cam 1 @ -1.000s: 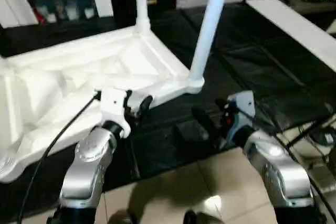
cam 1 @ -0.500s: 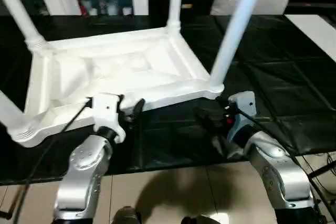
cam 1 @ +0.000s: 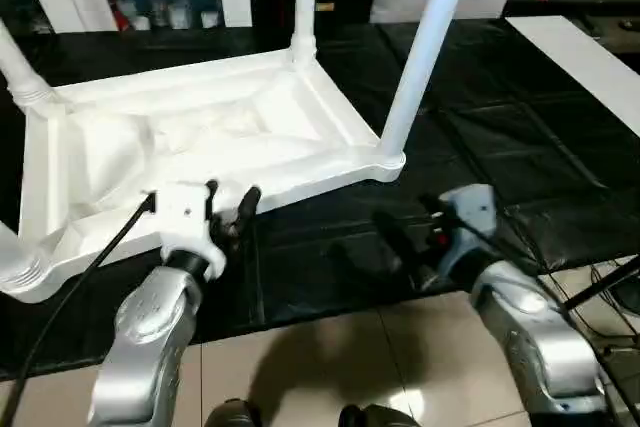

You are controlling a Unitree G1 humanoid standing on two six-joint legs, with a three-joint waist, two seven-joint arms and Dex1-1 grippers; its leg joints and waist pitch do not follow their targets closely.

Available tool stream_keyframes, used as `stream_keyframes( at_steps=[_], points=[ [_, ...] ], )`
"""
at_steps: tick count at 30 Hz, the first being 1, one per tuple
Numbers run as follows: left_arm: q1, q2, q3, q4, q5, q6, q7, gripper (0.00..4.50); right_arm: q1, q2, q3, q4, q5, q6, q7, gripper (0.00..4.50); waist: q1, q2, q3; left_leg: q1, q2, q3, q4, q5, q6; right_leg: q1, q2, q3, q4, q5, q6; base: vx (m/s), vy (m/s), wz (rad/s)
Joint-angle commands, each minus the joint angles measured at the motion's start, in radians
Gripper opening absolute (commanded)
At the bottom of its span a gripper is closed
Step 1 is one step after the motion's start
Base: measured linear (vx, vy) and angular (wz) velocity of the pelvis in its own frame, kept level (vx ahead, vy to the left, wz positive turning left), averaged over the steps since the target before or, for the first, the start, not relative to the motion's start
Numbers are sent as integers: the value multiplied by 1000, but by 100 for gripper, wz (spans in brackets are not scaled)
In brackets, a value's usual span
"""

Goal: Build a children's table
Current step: Rotate table base

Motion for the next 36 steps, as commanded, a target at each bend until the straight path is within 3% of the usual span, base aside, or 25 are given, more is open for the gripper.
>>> stream_keyframes(
  at_steps=[1,5,9,10,11,12,13,15,17,18,19,20,21,22,23,24,25,26,27,28,30,31,32,35,36],
  points=[
    [14,9,5,-55,-13,1,-11,318,25,-2,-3,-33,16,3,-3,450,6,4,-57,6,64,-17,-79,-208,53,48,-95,73,-85,-253,-110,0,0,0],
    [20,12,2,-67,-25,0,-15,318,16,5,8,-15,8,-12,-4,450,12,0,-59,13,63,-13,-79,-235,54,52,-96,71,-85,-288,-121,0,0,0],
    [13,14,-2,-61,-28,-2,-18,318,-2,0,21,-11,7,-20,17,450,13,4,-44,51,55,-13,-90,-473,23,56,-85,54,-123,-618,-51,0,0,0],
    [12,15,-5,-61,-29,0,-21,318,-5,-6,24,-11,10,-17,25,450,19,-5,-30,19,31,-29,-94,-533,40,93,-101,18,-135,-747,-18,0,0,0],
    [12,15,-6,-62,-29,1,-22,318,-7,-8,25,-10,10,-17,27,450,18,13,-23,23,32,-32,-97,-573,36,92,-103,3,-148,-841,11,0,0,0],
    [12,15,-6,-62,-29,1,-22,318,-7,-8,25,-10,10,-16,27,450,10,4,-31,32,23,-32,-69,-540,43,109,-128,-4,-169,-900,25,0,0,0],
    [12,16,-7,-64,-30,2,-23,318,-7,-10,24,-10,11,-15,28,450,22,13,-29,-2,16,-40,-63,-482,62,151,-151,-20,-177,-916,19,49,23,33],
    [14,17,-8,-68,-30,5,-23,318,-6,-15,25,-7,11,-16,35,450,13,20,-31,-18,17,-51,-62,-455,74,180,-148,-46,-176,-880,11,59,35,41],
    [15,21,-11,-70,-32,4,-27,318,-3,-25,31,-1,5,-28,49,450,16,29,-40,-15,18,-61,-67,-426,91,198,-130,-61,-171,-758,-31,87,43,54],
    [14,23,-12,-70,-33,2,-29,318,-2,-30,33,3,-6,-44,49,450,14,33,-42,-16,13,-71,-78,-399,112,212,-105,-72,-162,-662,-47,98,41,56],
    [13,22,-14,-68,-45,-3,-39,318,-4,-41,35,18,-27,-76,47,450,-10,51,-59,89,60,-84,-91,-405,103,151,-56,-51,-127,-518,-77,168,37,46],
    [13,22,-14,-68,-45,-3,-39,318,-4,-41,35,18,-28,-77,47,450,-10,51,-59,89,60,-84,-91,-405,103,151,-56,-51,-127,-518,-77,193,36,20],
    [14,21,-14,-67,-56,-6,-48,318,-5,-48,34,26,-26,-82,57,450,-35,51,-72,177,116,-176,-96,-231,206,45,-13,-21,15,-199,-93,193,36,20],
    [15,23,-17,-68,-60,-1,-54,318,-5,-46,24,26,4,-71,81,450,-24,36,-70,177,124,-183,-61,27,353,-5,-28,23,56,-102,-41,150,27,6],
    [15,23,-17,-68,-61,-1,-55,318,-5,-45,22,26,8,-69,82,450,-26,26,-73,172,128,-181,-44,190,418,-26,-49,49,60,-47,-18,122,1,9],
    [17,25,-17,-68,-67,-6,-62,337,-5,-34,5,22,38,-55,86,450,-20,20,-76,156,115,-167,-22,346,445,-37,-72,78,44,24,-3,122,1,9],
    [18,25,-17,-67,-75,-13,-68,337,-6,-38,5,22,39,-61,91,450,-1,-32,-93,47,-12,-75,26,407,321,52,-112,140,-2,348,-3,64,-23,14],
    [19,25,-17,-65,-88,-21,-80,348,-8,-39,2,22,43,-61,94,450,-2,-44,-92,19,-25,-67,24,380,286,72,-119,154,4,467,-19,33,-57,5],
    [21,24,-18,-66,-103,-30,-93,348,-9,-41,0,23,52,-65,103,450,3,-36,-105,-2,-18,-70,8,300,212,105,-116,139,26,619,-47,33,-57,5],
    [24,25,-18,-69,-111,-36,-100,353,-10,-46,2,23,53,-72,111,450,2,-31,-100,3,-10,-65,-6,214,158,102,-97,126,21,621,-86,25,-73,-6],
    [31,27,-17,-75,-116,-39,-105,356,-10,-52,9,24,53,-83,121,450,-3,-22,-90,7,3,-66,-20,128,122,99,-88,116,8,484,-128,-10,-54,-3],
    [33,34,-19,-77,-113,-37,-111,381,-10,-52,9,26,52,-90,121,450,-8,-6,-75,20,27,-69,-38,-29,98,87,-90,111,-14,176,-197,0,0,0],
    [33,39,-21,-77,-111,-36,-115,389,-11,-52,8,27,51,-93,119,450,-8,-2,-73,22,38,-69,-43,-81,91,86,-91,111,-24,56,-217,-62,-25,-1],
    [31,64,-32,-82,-95,-26,-127,401,-24,-51,1,37,48,-89,110,450,-8,-4,-56,31,44,-57,-56,-239,66,71,-91,114,-47,-180,-217,-67,-22,3],
    [26,87,-40,-84,-83,-17,-142,401,-40,-58,-1,49,42,-61,100,450,-5,5,-53,34,44,-55,-58,-276,52,68,-93,115,-52,-247,-209,-65,-19,6]
  ],
)
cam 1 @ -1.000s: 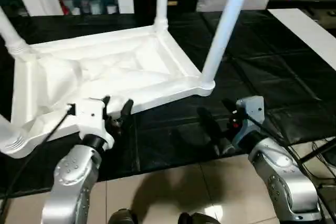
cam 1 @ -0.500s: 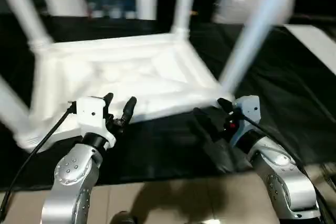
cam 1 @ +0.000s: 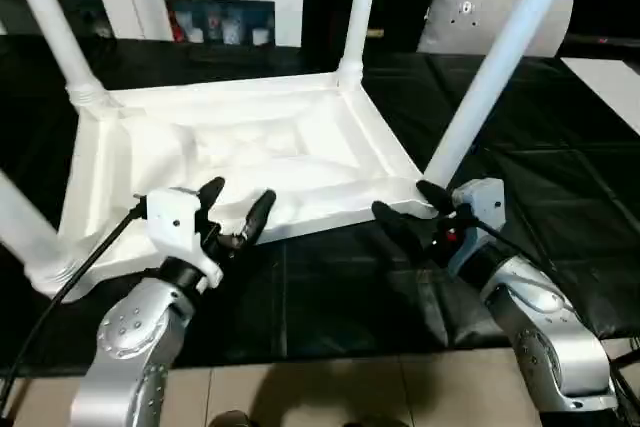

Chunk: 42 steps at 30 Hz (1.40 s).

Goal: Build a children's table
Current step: Rotate table base

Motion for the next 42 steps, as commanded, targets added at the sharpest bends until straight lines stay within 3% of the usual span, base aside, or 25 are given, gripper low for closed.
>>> stream_keyframes(
  at_steps=[1,3,5,6,9,11,14,15,18,20,22,24,26,28,30,32,33,34,35,36,38,39,40,41,42],
  points=[
    [-15,42,-26,-24,28,27,-43,426,-40,-23,-5,35,-8,46,-13,450,1,12,-24,11,74,-16,-106,-338,-8,23,-91,56,-111,-415,-175,-64,-12,3],
    [-22,65,-34,-23,26,36,-65,431,-60,-27,-5,58,-14,41,-7,450,2,16,-31,8,74,-16,-107,-342,-33,22,-93,56,-113,-470,-137,-64,0,-2],
    [-31,128,-56,-34,14,77,-129,445,-109,-30,-10,107,-22,33,-5,450,7,22,-37,9,73,-14,-107,-309,-32,15,-91,58,-109,-405,-138,0,0,0],
    [-34,163,-70,-42,10,102,-163,445,-131,-33,-8,126,-22,32,3,450,5,20,-40,5,72,-13,-109,-296,-26,18,-88,58,-103,-365,-148,0,0,0],
    [-11,297,-125,-98,-46,230,-296,445,-199,-39,5,189,-9,36,50,450,9,27,-48,3,73,-10,-107,-238,-15,18,-84,56,-87,-251,-190,0,0,0],
    [-8,322,-137,-105,-62,260,-324,445,-217,-39,12,206,-6,41,62,450,10,25,-54,-2,70,-4,-103,-176,-2,25,-84,55,-80,-174,-213,0,0,0],
    [-13,358,-169,-77,-64,316,-362,445,-289,-24,42,282,-17,43,84,450,13,29,-66,-11,66,4,-91,1,40,33,-78,49,-60,53,-260,0,0,0],
    [-19,361,-185,-57,-52,321,-364,445,-311,-17,49,309,-25,39,83,450,13,27,-67,-10,66,7,-90,6,45,30,-77,48,-61,61,-266,0,0,0],
    [-40,351,-220,0,-33,333,-355,445,-354,11,49,367,-40,38,54,450,14,30,-62,-11,69,10,-94,-39,35,29,-79,48,-66,9,-272,0,0,0],
    [-53,333,-242,52,-13,332,-342,445,-373,24,47,394,-48,31,37,450,16,23,-62,-10,71,11,-96,-53,26,31,-80,48,-68,-14,-270,0,0,0],
    [-89,287,-303,225,64,283,-310,445,-414,61,29,458,-60,18,-24,450,21,27,-60,-5,70,12,-98,-87,8,26,-82,51,-77,-78,-254,0,0,0],
    [-106,265,-322,297,97,259,-288,445,-439,85,7,500,-62,-3,-74,450,27,27,-60,1,75,13,-102,-117,-14,23,-87,53,-79,-111,-246,0,0,0],
    [-138,218,-344,393,129,225,-249,445,-467,113,-30,543,-44,-7,-131,450,30,26,-51,6,77,14,-111,-192,-27,17,-86,55,-87,-193,-226,0,0,0],
    [-179,151,-383,537,174,153,-183,445,-496,137,-68,592,-29,-34,-183,450,40,26,-40,24,77,19,-115,-329,-50,-2,-91,57,-115,-418,-169,0,0,0],
    [-194,126,-392,590,190,124,-154,445,-505,144,-81,609,-24,-44,-197,450,48,26,-40,41,78,15,-116,-408,-70,-15,-94,58,-128,-520,-124,-69,10,10],
    [-243,47,-390,740,223,30,-57,445,-523,150,-106,645,-24,-71,-231,450,46,25,-37,46,76,11,-124,-456,-74,-14,-94,48,-142,-591,-86,-64,15,7],
    [-305,-55,-384,929,252,-85,40,445,-542,151,-129,688,-27,-99,-261,450,49,22,-38,62,70,13,-121,-468,-66,-18,-92,39,-165,-645,-53,-60,18,6],
    [-331,-107,-391,1004,257,-142,58,445,-548,146,-137,696,-24,-103,-261,450,52,14,-46,72,71,12,-121,-465,-65,-11,-97,33,-174,-657,-34,-81,26,9],
    [-334,-113,-392,1012,258,-150,59,445,-549,145,-138,697,-24,-103,-261,450,54,17,-44,68,70,11,-124,-458,-60,-8,-99,29,-179,-659,-28,-95,39,4],
    [-346,-139,-397,1049,261,-180,66,445,-552,142,-142,701,-22,-105,-260,450,50,17,-41,63,74,9,-133,-470,-57,2,-101,15,-190,-672,-15,-95,39,4],
    [-363,-185,-402,1096,257,-226,61,445,-554,136,-142,701,-23,-108,-250,450,41,26,-48,58,84,0,-146,-522,-64,25,-101,-19,-194,-621,-6,-71,71,-9],
    [-389,-240,-411,1152,258,-274,57,445,-556,130,-140,698,-20,-107,-232,450,34,34,-46,40,93,-7,-168,-582,-70,43,-95,-37,-184,-581,1,-60,80,-13],
    [-418,-302,-425,1205,264,-309,63,445,-554,124,-137,690,-17,-103,-211,450,33,42,-47,23,109,0,-201,-680,-83,66,-79,-54,-144,-508,-9,-64,83,-11],
    [-436,-338,-434,1233,268,-323,72,445,-552,121,-135,684,-16,-102,-200,450,37,42,-52,4,119,2,-221,-712,-88,87,-76,-48,-96,-428,-23,-129,56,6],
    [-511,-474,-477,1344,316,-308,176,445,-544,109,-127,666,-21,-95,-183,450,88,60,-51,-60,130,43,-295,-808,-104,117,-47,-44,45,-269,-50,-129,56,6]
  ],
)
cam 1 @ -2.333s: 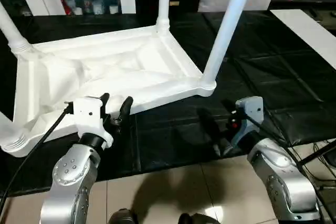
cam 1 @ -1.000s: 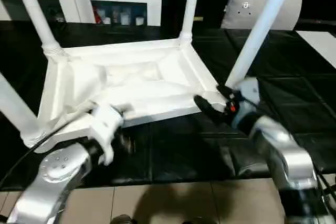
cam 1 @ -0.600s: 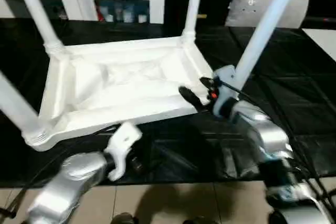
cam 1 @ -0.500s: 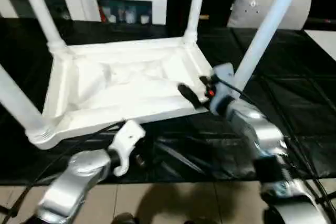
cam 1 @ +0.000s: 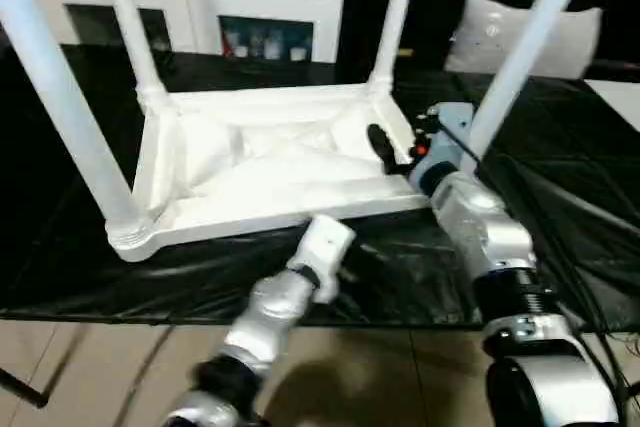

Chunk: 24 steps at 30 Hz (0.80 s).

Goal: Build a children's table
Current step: Rotate table base

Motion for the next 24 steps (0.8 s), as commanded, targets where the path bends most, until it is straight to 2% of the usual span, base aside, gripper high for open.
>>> stream_keyframes(
  at_steps=[1,2,3,4,5,6,7,8,9,10,11,12,13,14,15,16,17,18,19,20,21,22,24],
  points=[
    [-13,-153,-56,160,52,43,88,445,3,-14,4,-27,13,5,23,450,58,-20,-60,-20,92,54,-195,-678,-60,27,-8,75,101,-302,-43,-115,-22,33],
    [-50,-212,-66,224,82,46,145,445,6,-18,8,-31,10,6,29,450,40,-75,-73,66,59,31,-66,-519,-58,-61,-59,111,-32,-568,4,33,-113,35],
    [-78,-248,-73,266,105,50,188,445,8,-23,11,-36,6,8,32,450,42,-72,-50,82,12,-18,93,-156,19,-111,-143,167,-174,-944,8,33,-113,35],
    [-103,-269,-74,296,120,48,211,445,11,-29,14,-47,7,16,41,450,49,-49,-61,-22,13,-69,55,-8,33,11,-157,152,-117,-809,-26,109,-72,-19],
    [-103,-269,-74,296,120,48,211,445,11,-29,14,-47,7,16,41,450,50,-43,-56,-26,35,-65,10,-21,-6,16,-130,114,-104,-711,-32,39,35,-29],
    [-133,-292,-64,330,127,32,223,445,18,-35,17,-67,10,24,53,450,36,-23,-63,13,66,-63,-53,-281,-50,-23,-47,71,-66,-467,-41,39,35,-29],
    [-157,-307,-54,355,130,18,228,445,25,-40,19,-85,15,32,65,450,20,-11,-65,29,67,-70,-71,-518,-70,-21,-43,65,-64,-390,-48,0,0,0],
    [-179,-323,-44,380,131,8,236,445,33,-45,21,-104,23,44,79,450,16,-4,-73,36,68,-71,-75,-557,-72,-16,-46,69,-68,-332,-63,0,0,0],
    [-196,-334,-35,400,132,1,243,445,39,-49,23,-120,29,54,89,450,1,-13,-75,21,69,-73,-84,-560,-60,1,-47,64,-69,-255,-75,0,0,0],
    [-73,-40,50,-177,13,215,44,445,48,-53,25,-139,30,61,98,450,-5,-6,-67,20,68,-75,-94,-606,-58,5,-51,51,-86,-339,-55,0,0,0],
    [-73,-40,50,-177,13,215,44,445,48,-53,25,-139,30,61,98,450,-5,-2,-56,38,80,-80,-104,-718,-84,-1,-56,35,-90,-423,-59,-41,39,-20],
    [38,270,167,-606,-125,356,-146,445,57,-59,30,-162,30,63,111,450,-8,-9,-88,43,90,-102,-88,-763,-98,24,-86,28,-73,-387,-80,-41,39,-20],
    [98,433,242,-783,-202,404,-247,445,62,-62,32,-174,29,57,119,450,-41,9,-68,-13,81,-95,-122,-739,-74,33,-55,22,-55,-341,-82,-77,16,-30],
    [181,673,373,-989,-322,453,-394,445,67,-68,33,-199,33,56,130,450,-53,11,-76,-18,65,-91,-108,-654,-75,29,-74,32,-59,-317,-100,-62,-37,-42],
    [181,673,373,-989,-322,453,-394,445,67,-68,33,-199,33,56,130,450,-64,5,-78,-36,56,-92,-97,-561,-78,32,-84,34,-59,-337,-105,-62,-37,-42],
    [189,752,455,-930,-392,413,-452,445,71,-71,28,-228,50,61,143,450,-59,10,-66,-29,34,-73,-78,-458,-64,9,-70,28,-91,-442,-86,-3,-64,-34],
    [191,790,501,-891,-431,389,-485,445,73,-73,24,-247,63,66,151,450,-52,9,-71,-11,37,-67,-68,-417,-62,1,-69,32,-94,-429,-92,39,-60,4],
    [188,800,515,-871,-444,379,-501,445,76,-74,23,-257,68,73,154,450,-30,0,-76,18,43,-46,-59,-332,-37,-23,-64,44,-90,-325,-136,39,-60,4],
    [171,847,577,-770,-506,331,-579,445,92,-83,18,-312,97,107,170,450,-18,-3,-69,23,42,-29,-60,-285,-8,-32,-50,50,-82,-265,-168,50,-56,29],
    [171,847,577,-770,-506,331,-579,445,92,-83,18,-312,97,107,170,450,-11,-4,-70,27,43,-22,-62,-278,2,-33,-47,55,-81,-288,-162,30,-48,23],
    [154,861,578,-691,-512,291,-620,445,107,-95,12,-353,112,128,176,450,-9,3,-67,29,49,-17,-66,-305,2,-45,-43,63,-81,-361,-142,30,-48,23],
    [142,870,576,-638,-513,264,-646,445,117,-102,8,-381,122,142,181,450,0,9,-71,30,53,-16,-69,-313,-17,-48,-42,72,-81,-385,-114,0,0,0],
    [133,865,556,-596,-490,231,-646,445,127,-112,4,-400,119,142,178,450,6,11,-79,26,60,-18,-71,-294,-38,-44,-42,78,-66,-321,-113,56,-37,9]
  ],
)
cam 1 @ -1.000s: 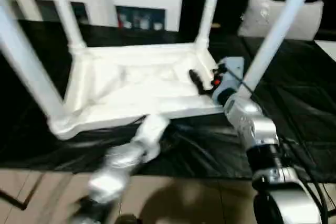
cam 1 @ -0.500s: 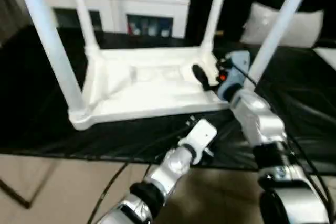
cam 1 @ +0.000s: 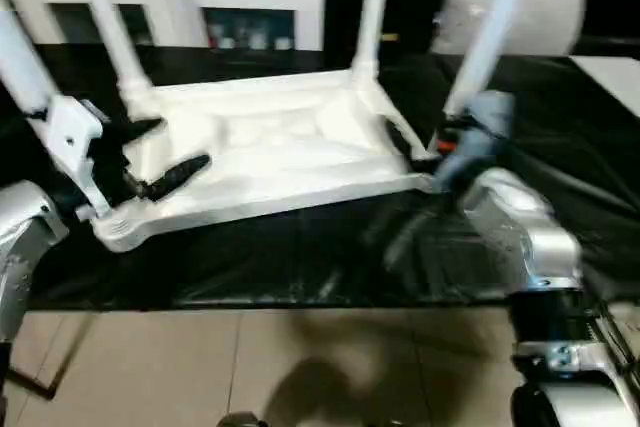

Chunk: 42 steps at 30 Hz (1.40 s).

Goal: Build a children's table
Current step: Rotate table base

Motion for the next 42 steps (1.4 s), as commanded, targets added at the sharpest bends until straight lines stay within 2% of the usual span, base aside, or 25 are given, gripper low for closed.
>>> stream_keyframes(
  at_steps=[1,3,5,6,7,8,11,12,14,17,20,21,22,23,25,27,29,30,31,32,33,34,39,40,42],
  points=[
    [-35,-30,-46,49,40,-46,16,445,27,-35,-45,-44,6,26,-11,450,-3,26,-66,16,41,2,-80,-289,-31,16,-43,51,-75,-309,-119,66,-16,7],
    [-2,-82,-59,-94,53,92,65,445,50,-50,-62,-70,11,55,-25,450,4,21,-70,16,43,8,-74,-280,-48,15,-42,54,-60,-206,-160,71,-2,11],
    [18,-85,-61,-153,40,150,74,445,58,-53,-66,-77,15,65,-29,450,2,21,-83,-4,43,9,-66,-189,-46,38,-45,52,-37,-62,-198,72,9,0],
    [43,-89,-77,-200,32,190,76,445,64,-51,-64,-68,7,63,-34,450,1,18,-93,-14,36,12,-52,-70,-28,43,-40,49,-22,80,-214,68,10,-5],
    [54,-89,-99,-217,22,201,75,445,67,-49,-62,-64,1,68,-38,450,-1,14,-94,-21,27,15,-43,6,1,44,-32,47,-17,175,-224,56,8,-5],
    [59,-88,-132,-214,25,209,61,445,67,-43,-54,-49,-11,67,-44,450,-4,8,-94,-25,23,17,-40,29,15,47,-30,47,-15,203,-228,0,0,0],
    [52,-97,-176,-165,52,181,54,445,67,-36,-41,-27,-23,66,-58,450,-12,10,-96,-28,23,17,-36,45,48,50,-33,49,-15,200,-232,0,0,0],
    [46,-107,-179,-144,60,167,61,445,66,-34,-38,-21,-23,65,-60,450,-16,5,-91,-30,23,20,-37,28,52,49,-32,50,-20,174,-230,0,0,0],
    [26,-143,-171,-86,76,113,89,445,63,-30,-27,-4,-25,56,-61,450,-17,7,-85,-26,28,21,-41,-24,43,47,-35,51,-28,86,-219,0,0,0],
    [8,-175,-145,-62,91,99,116,445,58,-26,-11,12,-40,51,-60,450,-16,11,-78,-21,38,23,-48,-99,1,44,-36,51,-40,-53,-194,0,0,0],
    [-22,-185,-131,-48,100,124,146,445,42,-22,-8,41,-51,48,-65,450,-16,11,-71,-16,40,21,-52,-173,-33,36,-37,52,-49,-175,-170,0,0,0],
    [-51,-176,-134,-15,100,122,141,445,26,-23,-12,66,-60,42,-75,450,-17,17,-62,-17,40,18,-54,-204,-41,31,-37,52,-54,-221,-160,0,0,0],
    [-73,-166,-137,13,100,118,133,445,14,-24,-15,83,-68,36,-84,450,-19,14,-60,-16,37,20,-55,-227,-44,28,-35,52,-60,-262,-149,0,0,0],
    [-94,-155,-141,46,105,106,117,445,3,-26,-17,97,-73,31,-93,450,-19,16,-64,-10,35,18,-53,-237,-51,27,-35,52,-59,-286,-141,0,0,0],
    [-111,-121,-133,91,103,82,67,445,2,-27,-19,83,-66,38,-92,450,-19,20,-51,-16,34,14,-58,-248,-54,23,-35,53,-62,-295,-126,0,0,0],
    [-110,-113,-127,97,100,79,56,445,5,-28,-17,73,-62,42,-89,450,-20,17,-53,-15,37,14,-58,-246,-52,24,-35,54,-59,-275,-128,0,0,0],
    [-107,-97,-105,106,83,77,17,445,6,-29,-6,59,-57,33,-62,450,-21,41,-47,-17,36,12,-58,-252,-55,20,-35,54,-56,-247,-141,0,0,0],
    [-107,-92,-96,108,78,79,7,445,5,-30,-2,56,-58,28,-54,450,-25,33,-47,-18,35,14,-58,-251,-51,22,-32,53,-57,-217,-152,0,0,0],
    [-110,-85,-83,109,69,84,-11,445,-9,-35,4,73,-72,-7,-43,450,-25,41,-39,-19,34,14,-58,-253,-47,20,-33,53,-57,-209,-161,0,0,0],
    [-111,-85,-81,110,67,85,-13,445,-12,-35,4,76,-73,-8,-42,450,-25,38,-40,-20,34,14,-57,-245,-45,22,-33,53,-54,-200,-167,0,0,0],
    [-116,-79,-76,122,52,96,-32,445,-36,-37,-6,115,-80,-24,-54,450,-26,40,-32,-24,33,15,-57,-231,-37,20,-32,54,-54,-189,-175,0,0,0],
    [-116,-76,-77,124,49,100,-39,445,-43,-38,-10,128,-82,-27,-59,450,-26,47,-28,-25,32,14,-57,-226,-36,19,-33,54,-53,-188,-181,0,0,0],
    [-29,-46,-93,-33,25,186,-38,445,-79,-46,-27,218,-102,-67,-88,450,-30,47,-14,-30,34,18,-54,-155,-7,21,-32,55,-47,-123,-217,0,0,0],
    [21,-42,-91,-136,19,238,-11,445,-94,-46,-43,248,-93,-80,-88,450,-31,42,-17,-28,37,19,-53,-150,-4,22,-33,56,-44,-106,-224,0,0,0],
    [58,-46,-89,-236,11,286,30,445,-114,-45,-55,290,-86,-93,-91,450,-34,45,-11,-29,43,19,-56,-133,12,21,-33,55,-43,-81,-246,0,0,0]
  ],
)
